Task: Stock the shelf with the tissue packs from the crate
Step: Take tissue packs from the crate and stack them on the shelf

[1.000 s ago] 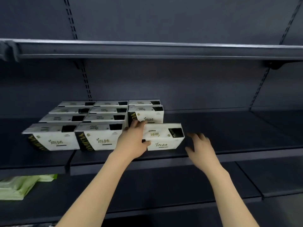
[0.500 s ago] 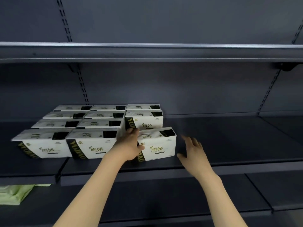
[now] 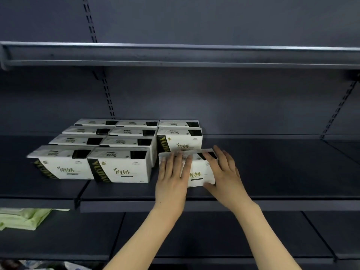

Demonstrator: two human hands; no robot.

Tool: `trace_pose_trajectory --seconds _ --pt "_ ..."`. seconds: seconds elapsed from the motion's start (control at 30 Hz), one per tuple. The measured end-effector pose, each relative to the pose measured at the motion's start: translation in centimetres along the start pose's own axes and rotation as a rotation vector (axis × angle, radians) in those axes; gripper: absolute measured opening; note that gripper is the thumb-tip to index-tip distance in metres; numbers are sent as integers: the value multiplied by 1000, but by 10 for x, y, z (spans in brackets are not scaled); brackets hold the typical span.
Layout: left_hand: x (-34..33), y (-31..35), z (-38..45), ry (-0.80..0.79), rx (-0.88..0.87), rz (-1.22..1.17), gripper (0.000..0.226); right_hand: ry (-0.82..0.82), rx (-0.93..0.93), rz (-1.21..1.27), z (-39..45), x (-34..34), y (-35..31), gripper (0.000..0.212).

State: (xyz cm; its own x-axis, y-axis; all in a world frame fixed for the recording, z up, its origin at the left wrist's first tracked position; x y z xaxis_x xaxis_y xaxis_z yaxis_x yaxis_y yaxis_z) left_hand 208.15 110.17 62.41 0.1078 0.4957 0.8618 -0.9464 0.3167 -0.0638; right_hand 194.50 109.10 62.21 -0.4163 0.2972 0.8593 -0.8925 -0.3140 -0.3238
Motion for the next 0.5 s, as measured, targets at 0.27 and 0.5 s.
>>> trace_pose_trajectory --seconds 0.27,0.5 --pt "-12 -14 17 37 -31 49 106 123 -6 45 8 -20 -5 92" --pt "-25 -32 34 73 -53 -9 89 159 -16 -7 28 -29 -6 94"
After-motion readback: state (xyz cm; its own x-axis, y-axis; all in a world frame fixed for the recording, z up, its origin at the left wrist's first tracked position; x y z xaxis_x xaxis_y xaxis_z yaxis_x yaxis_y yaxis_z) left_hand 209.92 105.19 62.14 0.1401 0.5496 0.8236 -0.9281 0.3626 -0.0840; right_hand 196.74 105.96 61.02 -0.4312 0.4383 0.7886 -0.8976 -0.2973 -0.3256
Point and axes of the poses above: each hand's wrist, its own z-axis towards the middle knuckle, its own x-axis out of the back of the hand, y = z × x, the point moved 6 cm from there along z, towards the middle knuckle, and after that the axes turned 2 degrees about z, right-handed, at the moved point
